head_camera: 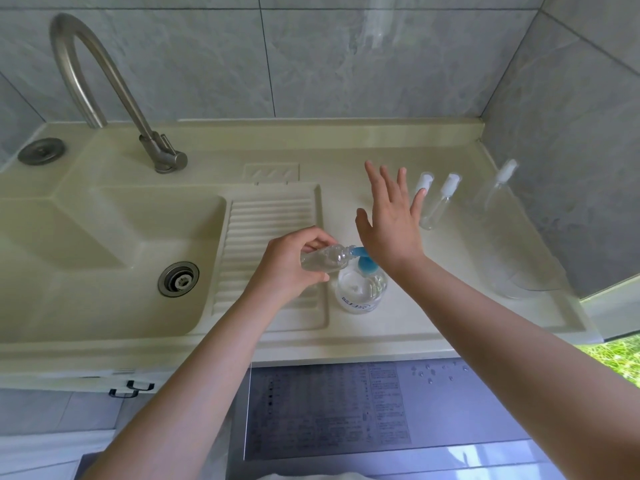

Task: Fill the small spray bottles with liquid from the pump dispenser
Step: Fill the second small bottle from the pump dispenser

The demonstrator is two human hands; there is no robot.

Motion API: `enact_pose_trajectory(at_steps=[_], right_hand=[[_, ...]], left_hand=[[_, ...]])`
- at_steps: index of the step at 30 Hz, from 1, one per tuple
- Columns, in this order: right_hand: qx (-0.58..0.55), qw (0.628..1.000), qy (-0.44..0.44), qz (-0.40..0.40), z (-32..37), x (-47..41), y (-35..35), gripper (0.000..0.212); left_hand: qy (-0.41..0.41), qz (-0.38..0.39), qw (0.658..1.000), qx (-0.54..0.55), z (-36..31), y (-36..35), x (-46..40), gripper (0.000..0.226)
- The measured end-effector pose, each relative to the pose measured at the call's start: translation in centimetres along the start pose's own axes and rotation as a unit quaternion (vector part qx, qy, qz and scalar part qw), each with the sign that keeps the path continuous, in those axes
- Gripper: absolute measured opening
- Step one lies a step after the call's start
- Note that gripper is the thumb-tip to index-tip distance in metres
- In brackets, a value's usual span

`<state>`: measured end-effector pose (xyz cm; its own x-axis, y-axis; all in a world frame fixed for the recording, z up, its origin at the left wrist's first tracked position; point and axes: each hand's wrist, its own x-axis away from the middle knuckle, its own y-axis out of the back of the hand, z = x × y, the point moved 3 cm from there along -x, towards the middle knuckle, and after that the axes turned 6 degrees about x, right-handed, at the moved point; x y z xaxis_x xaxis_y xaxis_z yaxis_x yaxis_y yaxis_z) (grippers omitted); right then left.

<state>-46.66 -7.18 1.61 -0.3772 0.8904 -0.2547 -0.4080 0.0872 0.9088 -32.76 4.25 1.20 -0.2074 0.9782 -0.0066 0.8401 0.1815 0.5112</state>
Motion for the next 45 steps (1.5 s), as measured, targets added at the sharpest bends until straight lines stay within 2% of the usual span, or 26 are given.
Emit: enact_pose_trajectory(at_steps=[6,10,15,23,28,45], right_hand=[[-0.104,0.993,-0.042,0.022,-0.6,-0.4,-0.4,0.072],[-0.21,0.974,-0.084,0.027,-1.2,-0.1,-0.3,0.067],[-0.289,0.949,-0.124,0.006,-2.1,0.8,0.8,0.061],[-0.365,0.912,-0.175,-0.063,-4.8,2.9,2.8,0.052],[-0.38,0.893,-0.224,-0.088,-6.8,4.7,4.2,0.051],[-0.354,0.887,-0.277,-0.1,-10.5,11.1,4.4,0.048]], left_hand=[[0.022,-0.001,0.999,0.042,0.5,-0.3,0.1,0.051],[0.056,-0.001,0.994,0.09,1.2,-0.2,0.7,0.051],[0.094,-0.002,0.985,0.147,1.9,-0.5,1.7,0.051],[0.103,-0.019,0.974,0.199,1.8,-1.1,3.3,0.05],[0.1,-0.024,0.974,0.204,1.0,-1.3,4.3,0.049],[0.07,-0.059,0.969,0.232,-1.9,-2.3,6.5,0.048]])
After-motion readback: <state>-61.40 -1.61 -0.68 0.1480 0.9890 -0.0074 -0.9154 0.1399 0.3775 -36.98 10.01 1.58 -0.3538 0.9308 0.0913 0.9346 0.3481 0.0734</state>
